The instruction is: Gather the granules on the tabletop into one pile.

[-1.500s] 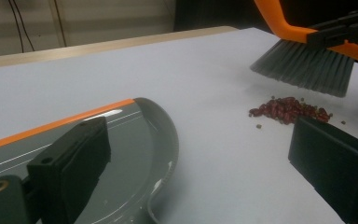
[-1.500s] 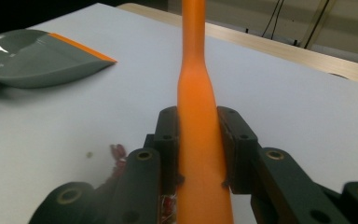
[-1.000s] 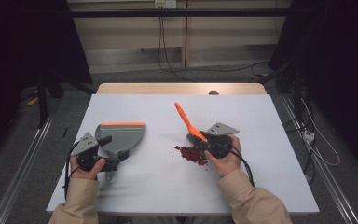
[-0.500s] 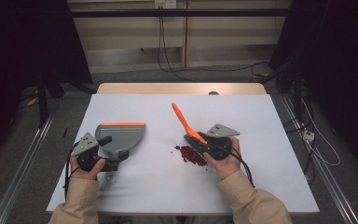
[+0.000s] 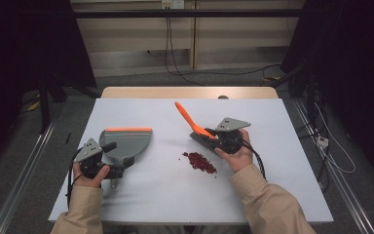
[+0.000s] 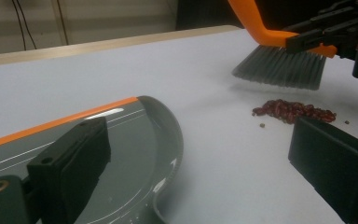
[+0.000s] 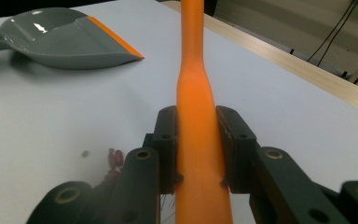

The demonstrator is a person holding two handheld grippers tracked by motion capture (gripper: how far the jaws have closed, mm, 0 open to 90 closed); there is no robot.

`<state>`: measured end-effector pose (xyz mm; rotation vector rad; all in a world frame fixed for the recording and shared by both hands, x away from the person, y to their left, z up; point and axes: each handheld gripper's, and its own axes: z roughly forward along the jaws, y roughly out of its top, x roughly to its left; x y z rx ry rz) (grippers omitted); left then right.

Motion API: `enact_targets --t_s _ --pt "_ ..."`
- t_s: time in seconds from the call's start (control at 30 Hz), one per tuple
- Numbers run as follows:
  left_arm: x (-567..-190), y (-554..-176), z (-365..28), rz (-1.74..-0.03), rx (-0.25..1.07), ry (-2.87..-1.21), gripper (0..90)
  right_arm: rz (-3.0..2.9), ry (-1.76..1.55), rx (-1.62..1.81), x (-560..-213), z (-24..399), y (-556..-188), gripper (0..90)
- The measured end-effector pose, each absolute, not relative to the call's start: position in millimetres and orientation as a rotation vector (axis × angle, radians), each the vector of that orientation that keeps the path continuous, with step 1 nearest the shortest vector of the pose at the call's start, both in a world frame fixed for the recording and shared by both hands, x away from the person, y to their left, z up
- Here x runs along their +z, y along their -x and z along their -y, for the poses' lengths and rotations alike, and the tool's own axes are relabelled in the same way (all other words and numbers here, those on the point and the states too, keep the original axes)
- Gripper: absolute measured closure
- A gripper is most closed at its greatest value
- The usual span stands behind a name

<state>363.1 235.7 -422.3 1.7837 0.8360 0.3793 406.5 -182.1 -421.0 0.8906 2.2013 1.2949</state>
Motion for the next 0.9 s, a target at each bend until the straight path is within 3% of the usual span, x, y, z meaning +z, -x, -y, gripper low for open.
enact_targets --t_s 0.63,0.9 --pt "-422.5 -363.9 -237.2 -0.840 0.386 -1.785 5.4 -2.341 -0.573 1.401 -430.5 169.3 -443.2 71.6" --pt "-422.3 -363.6 -237.7 -0.845 0.386 -1.778 5.4 -2.453 -0.365 1.409 -436.2 156.6 -433.7 71.5"
